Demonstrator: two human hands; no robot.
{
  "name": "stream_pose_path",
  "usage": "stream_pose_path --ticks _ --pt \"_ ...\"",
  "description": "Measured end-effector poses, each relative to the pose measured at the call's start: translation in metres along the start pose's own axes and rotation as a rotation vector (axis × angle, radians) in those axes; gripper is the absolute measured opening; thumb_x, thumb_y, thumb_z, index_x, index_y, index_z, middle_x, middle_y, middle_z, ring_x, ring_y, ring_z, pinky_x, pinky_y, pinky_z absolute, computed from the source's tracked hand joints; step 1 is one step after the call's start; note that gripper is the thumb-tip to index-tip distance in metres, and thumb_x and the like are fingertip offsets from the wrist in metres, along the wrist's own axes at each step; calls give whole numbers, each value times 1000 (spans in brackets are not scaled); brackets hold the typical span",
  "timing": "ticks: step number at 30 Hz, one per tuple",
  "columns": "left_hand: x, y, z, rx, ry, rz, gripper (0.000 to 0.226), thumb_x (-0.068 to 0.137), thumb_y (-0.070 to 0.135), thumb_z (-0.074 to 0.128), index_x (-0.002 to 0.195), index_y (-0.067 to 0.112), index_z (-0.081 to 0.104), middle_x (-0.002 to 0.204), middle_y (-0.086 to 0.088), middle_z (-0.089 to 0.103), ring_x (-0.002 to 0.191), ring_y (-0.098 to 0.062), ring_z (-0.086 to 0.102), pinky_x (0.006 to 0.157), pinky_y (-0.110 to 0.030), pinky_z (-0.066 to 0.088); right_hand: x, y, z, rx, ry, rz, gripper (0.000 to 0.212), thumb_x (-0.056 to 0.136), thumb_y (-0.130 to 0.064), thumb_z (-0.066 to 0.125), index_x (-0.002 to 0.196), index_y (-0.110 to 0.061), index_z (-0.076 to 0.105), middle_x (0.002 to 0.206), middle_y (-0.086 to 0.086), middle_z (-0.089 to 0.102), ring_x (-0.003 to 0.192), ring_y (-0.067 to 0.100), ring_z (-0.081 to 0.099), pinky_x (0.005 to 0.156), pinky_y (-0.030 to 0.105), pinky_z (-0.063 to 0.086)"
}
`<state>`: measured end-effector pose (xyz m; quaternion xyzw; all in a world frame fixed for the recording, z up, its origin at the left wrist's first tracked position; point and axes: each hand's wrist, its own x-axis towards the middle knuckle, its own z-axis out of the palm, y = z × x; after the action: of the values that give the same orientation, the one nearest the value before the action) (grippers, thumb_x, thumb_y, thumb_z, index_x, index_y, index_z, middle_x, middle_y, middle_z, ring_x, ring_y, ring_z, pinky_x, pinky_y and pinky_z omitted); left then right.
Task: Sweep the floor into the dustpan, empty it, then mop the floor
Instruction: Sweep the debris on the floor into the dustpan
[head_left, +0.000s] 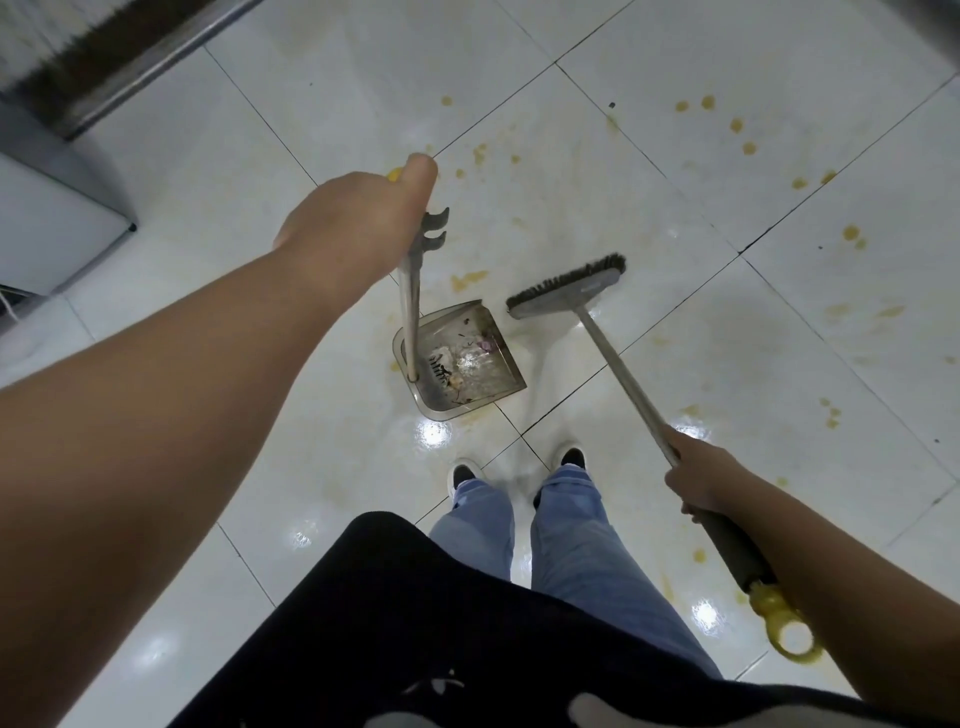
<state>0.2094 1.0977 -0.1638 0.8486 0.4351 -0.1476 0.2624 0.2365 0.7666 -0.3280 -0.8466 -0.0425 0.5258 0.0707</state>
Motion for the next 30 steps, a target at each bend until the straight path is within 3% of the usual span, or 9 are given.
stream_pose_path --ticks 6,9,11,13,15,17,22,26,30 --pt "0 -1 0 -1 3 1 50 87 43 20 58 13 46 65 -7 50 58 -22 44 55 -29 30 20 -22 8 -88 7 12 55 88 -1 39 141 -11 29 75 6 46 50 18 58 32 19 42" --pt "-1 4 2 -13 7 19 45 88 39 21 56 17 44 65 -7 49 63 -27 47 61 -31 34 19 -33 24 -65 -98 -26 63 88 -1 39 147 -14 21 74 3 42 71 23 58 38 16 44" --pt "-1 7 2 -15 8 19 46 88 39 21 57 16 45 64 -6 49 62 -25 46 59 -30 33 16 -36 29 0 -170 -66 58 87 1 40 143 -9 29 74 3 43 76 25 55 44 19 44" --pt "-1 7 3 -6 10 17 48 88 41 20 57 15 46 64 -4 49 59 -22 44 56 -29 31 18 -36 24 192 -217 -42 49 86 4 43 134 -3 40 67 7 47 58 23 52 42 24 43" --pt "-1 7 3 -4 17 11 48 88 42 21 56 16 47 63 -3 50 58 -21 44 54 -29 30 15 -33 14 378 -236 42 48 86 7 46 132 -5 43 56 10 46 39 17 46 39 21 40" --pt "-1 5 3 -5 11 7 50 87 44 21 57 14 48 64 -4 51 58 -21 45 54 -29 31 5 -28 7 396 -247 54 50 85 8 47 133 -8 43 52 10 47 33 15 44 38 20 40" --pt "-5 -2 2 41 4 -4 55 87 47 19 61 10 50 66 -7 51 58 -23 45 53 -29 30 -29 -13 0 369 -186 35 62 86 8 47 141 -15 35 57 11 52 36 15 48 36 19 42" --pt "-9 -11 0 54 -3 16 54 87 45 18 61 9 49 68 -9 50 59 -23 45 53 -29 29 -51 -7 9 243 -111 23 63 88 5 45 146 -14 27 77 10 51 52 17 52 34 16 42" --pt "-16 -12 5 46 -5 6 55 84 49 19 61 11 51 67 -9 51 60 -23 47 52 -29 29 -61 -7 21 190 -97 39 59 89 3 43 144 -10 27 81 7 48 57 17 54 35 17 43"
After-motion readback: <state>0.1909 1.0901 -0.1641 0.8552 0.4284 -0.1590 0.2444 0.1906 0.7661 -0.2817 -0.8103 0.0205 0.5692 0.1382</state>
